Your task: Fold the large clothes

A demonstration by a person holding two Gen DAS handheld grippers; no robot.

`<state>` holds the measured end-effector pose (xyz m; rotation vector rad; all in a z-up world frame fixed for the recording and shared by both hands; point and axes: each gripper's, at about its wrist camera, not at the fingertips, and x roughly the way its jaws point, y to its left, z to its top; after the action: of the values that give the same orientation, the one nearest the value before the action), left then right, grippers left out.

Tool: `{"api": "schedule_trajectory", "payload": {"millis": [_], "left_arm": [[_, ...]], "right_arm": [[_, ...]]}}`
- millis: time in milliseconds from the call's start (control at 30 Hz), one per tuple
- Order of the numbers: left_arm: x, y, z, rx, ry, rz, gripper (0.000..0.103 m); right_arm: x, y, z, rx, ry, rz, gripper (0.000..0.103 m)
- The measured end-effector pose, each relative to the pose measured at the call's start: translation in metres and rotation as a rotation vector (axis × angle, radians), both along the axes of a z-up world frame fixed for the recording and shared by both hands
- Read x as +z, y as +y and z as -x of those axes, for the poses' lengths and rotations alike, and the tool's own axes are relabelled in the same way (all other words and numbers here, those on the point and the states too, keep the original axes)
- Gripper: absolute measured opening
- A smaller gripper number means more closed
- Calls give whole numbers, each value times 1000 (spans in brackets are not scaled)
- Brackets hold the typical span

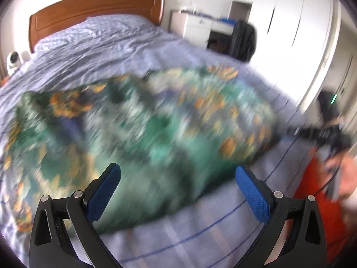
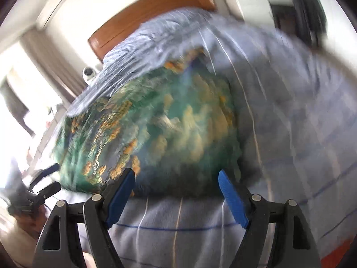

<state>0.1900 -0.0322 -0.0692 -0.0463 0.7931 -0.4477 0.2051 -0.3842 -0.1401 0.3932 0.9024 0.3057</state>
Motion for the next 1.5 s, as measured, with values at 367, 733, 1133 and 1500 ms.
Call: {"api": "schedule_trajectory", "payload": {"millis": [367, 733, 1133, 1500], "left_arm": [[-49, -54, -43, -125, 47, -53, 102], [-53, -55, -45, -137, 40, -77, 102], [86, -17, -68, -165, 91, 125, 102], [117, -51, -96, -126, 181, -165, 102]], "right_arm": [[-31, -32, -9, -125, 221, -414, 80], [-64, -11, -50, -363, 122, -460, 81], [47, 78, 12, -61, -407, 180, 37], [64, 255, 88, 383, -801, 812, 37]]}}
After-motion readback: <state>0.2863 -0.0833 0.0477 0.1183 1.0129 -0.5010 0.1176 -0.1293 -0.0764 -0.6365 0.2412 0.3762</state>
